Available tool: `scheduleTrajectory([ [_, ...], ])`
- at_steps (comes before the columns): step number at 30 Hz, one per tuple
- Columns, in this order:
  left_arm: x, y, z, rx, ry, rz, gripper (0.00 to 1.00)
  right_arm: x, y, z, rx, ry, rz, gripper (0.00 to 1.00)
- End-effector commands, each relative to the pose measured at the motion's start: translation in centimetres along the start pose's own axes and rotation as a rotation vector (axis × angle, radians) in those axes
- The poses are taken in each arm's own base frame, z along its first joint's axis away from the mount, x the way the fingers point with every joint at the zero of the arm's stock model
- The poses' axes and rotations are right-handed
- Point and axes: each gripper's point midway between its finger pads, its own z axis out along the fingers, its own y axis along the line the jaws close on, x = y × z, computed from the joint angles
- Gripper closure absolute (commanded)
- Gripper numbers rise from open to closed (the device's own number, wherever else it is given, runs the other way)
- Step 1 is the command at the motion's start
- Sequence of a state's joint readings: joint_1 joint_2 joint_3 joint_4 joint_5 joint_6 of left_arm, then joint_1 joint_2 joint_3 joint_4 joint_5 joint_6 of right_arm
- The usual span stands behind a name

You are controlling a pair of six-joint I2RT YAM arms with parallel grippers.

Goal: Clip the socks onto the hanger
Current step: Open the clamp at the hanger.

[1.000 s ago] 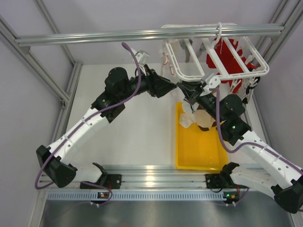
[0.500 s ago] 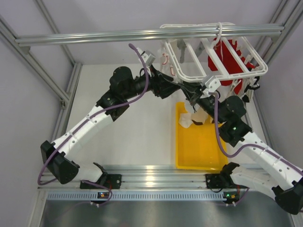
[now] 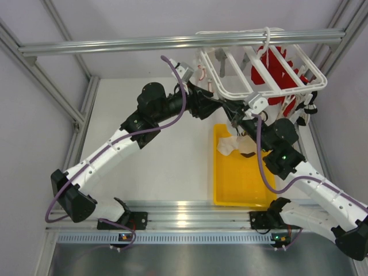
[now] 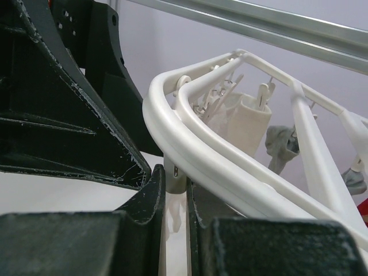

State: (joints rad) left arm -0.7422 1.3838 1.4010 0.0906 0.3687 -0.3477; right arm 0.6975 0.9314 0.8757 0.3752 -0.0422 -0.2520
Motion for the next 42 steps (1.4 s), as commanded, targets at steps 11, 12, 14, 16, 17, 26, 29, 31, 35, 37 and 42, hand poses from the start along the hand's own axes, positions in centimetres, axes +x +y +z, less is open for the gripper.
scheduleTrajectory([
  [11, -6.5, -3.6, -0.5, 0.112, -0.225, 0.023, 0.32, -0.9, 1.8, -0.6, -0.054, -0.037, 0.011, 1.00],
  [12, -6.4, -3.7, -0.5, 0.117, -0.225, 0.023, 0.32, -1.0, 1.7, -0.6, -0.050, -0.040, 0.011, 1.00],
  [14, -6.2, -3.9, -0.5, 0.130, -0.220, 0.021, 0.32, -1.0, 1.6, -0.7, -0.044, -0.038, 0.019, 1.00],
  [16, -6.2, -4.1, -0.7, 0.136, -0.222, 0.020, 0.31, -1.1, 1.5, -0.7, -0.038, -0.040, 0.027, 1.00],
  [17, -6.3, -4.0, -0.7, 0.134, -0.223, 0.029, 0.31, -1.2, 1.6, -0.7, -0.039, -0.042, 0.027, 1.00],
  [26, -5.9, -2.0, 0.3, 0.034, -0.210, 0.074, 0.35, -1.6, 1.4, -0.6, -0.037, -0.050, 0.036, 1.00],
  [29, -5.6, -1.8, 0.5, 0.022, -0.203, 0.083, 0.36, -1.7, 1.4, -0.5, -0.034, -0.050, 0.039, 1.00],
  [31, -5.3, -1.7, 0.6, 0.018, -0.196, 0.078, 0.37, -1.7, 1.3, -0.5, -0.029, -0.048, 0.038, 1.00],
  [35, -4.8, -1.5, 0.8, 0.010, -0.175, 0.039, 0.38, -1.7, 1.3, -0.4, -0.025, -0.044, 0.037, 1.00],
  [37, -4.6, -1.2, 1.0, -0.005, -0.167, 0.008, 0.38, -1.5, 1.2, -0.3, -0.020, -0.040, 0.037, 1.00],
  [42, -4.6, -1.3, 1.4, -0.005, -0.161, -0.030, 0.39, -1.4, 1.3, -0.4, -0.023, -0.034, 0.036, 1.00],
])
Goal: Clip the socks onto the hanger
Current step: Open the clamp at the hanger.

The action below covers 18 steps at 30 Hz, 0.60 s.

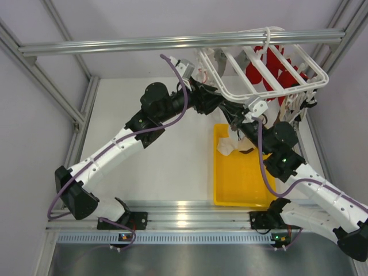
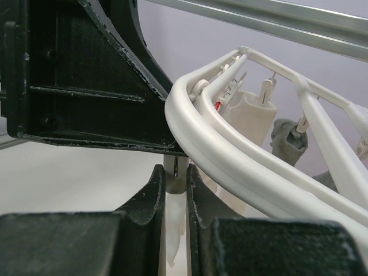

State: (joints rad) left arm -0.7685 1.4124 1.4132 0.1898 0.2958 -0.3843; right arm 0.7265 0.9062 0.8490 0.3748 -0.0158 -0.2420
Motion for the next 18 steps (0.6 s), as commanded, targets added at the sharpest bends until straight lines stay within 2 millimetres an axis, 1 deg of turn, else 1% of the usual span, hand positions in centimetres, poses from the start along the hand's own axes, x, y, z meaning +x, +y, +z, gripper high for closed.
scheduleTrajectory([
  [1, -2.9, -1.0, 0.4, 0.007, -0.071, -0.023, 0.41, -1.6, 0.7, 0.2, -0.022, -0.035, 0.018, 1.00],
  [4, -3.1, -1.1, 0.4, 0.010, -0.074, -0.027, 0.49, -1.5, 0.8, 0.1, -0.024, -0.031, 0.015, 1.00],
  [5, -3.0, -1.0, 0.5, 0.008, -0.072, -0.029, 0.56, -1.4, 0.8, 0.1, -0.025, -0.028, 0.015, 1.00],
  [7, -2.9, -1.3, 0.4, 0.017, -0.065, -0.033, 0.66, -1.3, 0.8, 0.0, -0.024, -0.025, 0.010, 1.00],
  [8, -2.8, -1.2, 0.4, 0.017, -0.062, -0.035, 0.75, -1.3, 0.7, 0.0, -0.019, -0.024, 0.009, 1.00],
  [9, -2.7, -1.4, 0.3, 0.023, -0.057, -0.038, 0.83, -1.2, 0.6, 0.0, -0.014, -0.021, 0.007, 1.00],
  [11, -2.4, -1.4, 0.2, 0.026, -0.045, -0.047, 0.93, -0.9, 0.6, -0.1, -0.015, -0.010, 0.007, 1.00],
  [12, -2.4, -1.5, 0.1, 0.027, -0.041, -0.051, 1.00, -1.0, 0.6, -0.1, -0.015, -0.009, 0.009, 0.97],
  [14, -2.2, -1.6, 0.0, 0.028, -0.029, -0.056, 1.00, -0.6, 0.8, -0.2, -0.022, 0.012, 0.013, 0.79],
  [15, -2.2, -1.7, -0.2, 0.028, -0.029, -0.057, 1.00, -0.5, 0.8, -0.2, -0.025, 0.019, 0.016, 0.65],
  [16, -2.2, -1.7, -0.2, 0.028, -0.028, -0.058, 1.00, -0.7, 0.8, -0.3, -0.028, 0.022, 0.018, 0.59],
  [18, -2.1, -1.5, -0.2, 0.020, -0.023, -0.056, 1.00, 0.2, 1.0, -0.6, -0.038, 0.071, 0.028, 0.46],
])
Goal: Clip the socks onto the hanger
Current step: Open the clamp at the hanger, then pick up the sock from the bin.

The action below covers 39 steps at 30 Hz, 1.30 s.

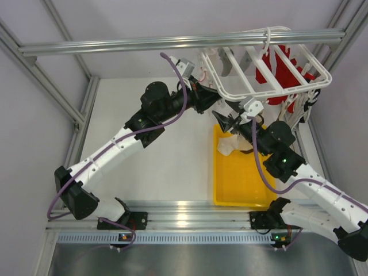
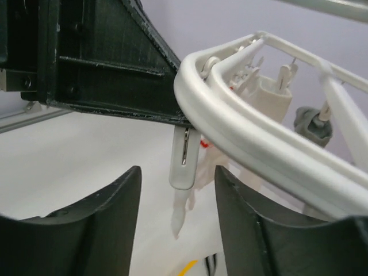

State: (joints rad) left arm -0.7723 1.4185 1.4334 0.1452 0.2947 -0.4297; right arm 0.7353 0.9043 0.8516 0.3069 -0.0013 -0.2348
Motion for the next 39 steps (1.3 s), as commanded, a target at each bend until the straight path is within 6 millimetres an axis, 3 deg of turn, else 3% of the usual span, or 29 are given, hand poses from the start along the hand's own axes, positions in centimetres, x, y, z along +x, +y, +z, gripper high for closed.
scheduleTrajectory([
  [1, -2.4, -1.4, -0.3, 0.029, -0.050, 0.000, 1.00, -1.5, 0.7, -0.5, -0.038, 0.019, 0.020, 0.44],
  [5, -2.4, -1.3, -0.3, 0.029, -0.049, 0.001, 1.00, 1.4, 3.0, -2.8, -0.170, 0.169, 0.016, 0.31],
  [6, -2.3, -1.3, -0.3, 0.031, -0.046, 0.002, 1.00, 2.2, 3.7, -3.4, -0.211, 0.195, 0.009, 0.16],
  [7, -2.2, -1.4, -0.3, 0.032, -0.043, -0.001, 1.00, 3.2, 4.2, -4.1, -0.241, 0.230, 0.003, 0.08],
  [9, -2.3, -1.4, -0.4, 0.032, -0.043, 0.001, 1.00, 6.1, 5.4, -6.2, -0.327, 0.339, -0.031, 0.01],
  [11, -2.2, -1.3, -0.3, 0.029, -0.042, -0.001, 1.00, 8.0, 6.1, -8.2, -0.380, 0.408, -0.050, 0.07],
  [12, -2.3, -1.4, -0.4, 0.032, -0.042, 0.000, 1.00, 8.8, 6.0, -8.8, -0.383, 0.432, -0.065, 0.16],
  [15, -2.2, -1.5, -0.4, 0.035, -0.040, -0.001, 1.00, 12.8, 6.4, -11.4, -0.433, 0.531, -0.106, 0.32],
  [20, -2.4, -1.6, -0.4, 0.040, -0.044, -0.002, 1.00, 17.8, 6.6, -13.4, -0.506, 0.664, -0.158, 0.44],
  [23, -2.4, -1.6, -0.4, 0.041, -0.045, -0.009, 1.00, 20.0, 5.9, -13.2, -0.526, 0.719, -0.132, 0.48],
  [29, -2.7, -1.8, -0.4, 0.045, -0.049, -0.013, 1.00, 23.8, 2.7, -12.6, -0.559, 0.770, -0.130, 0.49],
  [31, -2.7, -1.9, -0.3, 0.047, -0.050, -0.019, 1.00, 25.0, 2.8, -12.2, -0.607, 0.786, -0.110, 0.50],
  [39, -2.8, -2.0, -0.3, 0.054, -0.050, -0.022, 1.00, 27.7, 1.0, -9.0, -0.708, 0.795, -0.079, 0.46],
])
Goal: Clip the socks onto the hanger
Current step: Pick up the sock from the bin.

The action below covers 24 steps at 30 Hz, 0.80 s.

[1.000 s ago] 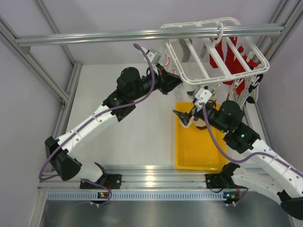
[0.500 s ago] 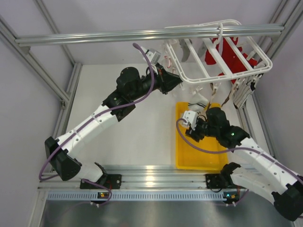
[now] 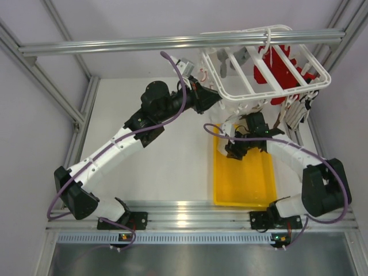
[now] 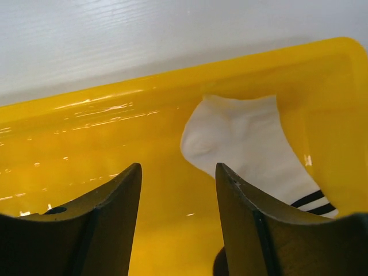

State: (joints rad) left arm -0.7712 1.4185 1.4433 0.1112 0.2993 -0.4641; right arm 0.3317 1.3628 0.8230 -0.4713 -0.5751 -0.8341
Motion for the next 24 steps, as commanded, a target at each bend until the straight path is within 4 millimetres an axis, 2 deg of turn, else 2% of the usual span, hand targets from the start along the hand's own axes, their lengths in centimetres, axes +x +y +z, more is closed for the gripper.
scheduleTrajectory([
  [1, -3.1, -2.1, -0.3, 0.063, -0.073, 0.022, 1.00, -2.4, -2.5, 0.3, -0.028, -0.087, -0.092, 0.46],
  [3, -3.1, -2.1, -0.3, 0.062, -0.074, 0.022, 1.00, -2.6, -3.4, 0.7, -0.029, -0.084, -0.105, 0.46],
  [8, -3.1, -2.1, -0.2, 0.060, -0.076, 0.011, 1.00, -1.1, -4.3, 2.7, -0.093, -0.033, -0.083, 0.42],
  [13, -3.2, -2.2, -0.2, 0.063, -0.075, 0.005, 1.00, -0.2, -5.8, 4.1, -0.075, -0.003, -0.077, 0.41],
  [15, -3.1, -2.2, -0.2, 0.062, -0.074, 0.005, 1.00, -0.5, -6.6, 4.2, -0.070, 0.010, -0.069, 0.41],
  [20, -3.0, -2.1, -0.1, 0.061, -0.069, -0.004, 1.00, 0.3, -7.9, 4.7, -0.055, 0.073, -0.059, 0.41],
  [24, -3.0, -2.1, -0.1, 0.061, -0.070, -0.001, 1.00, 2.1, -7.3, 5.4, -0.101, 0.159, -0.047, 0.41],
])
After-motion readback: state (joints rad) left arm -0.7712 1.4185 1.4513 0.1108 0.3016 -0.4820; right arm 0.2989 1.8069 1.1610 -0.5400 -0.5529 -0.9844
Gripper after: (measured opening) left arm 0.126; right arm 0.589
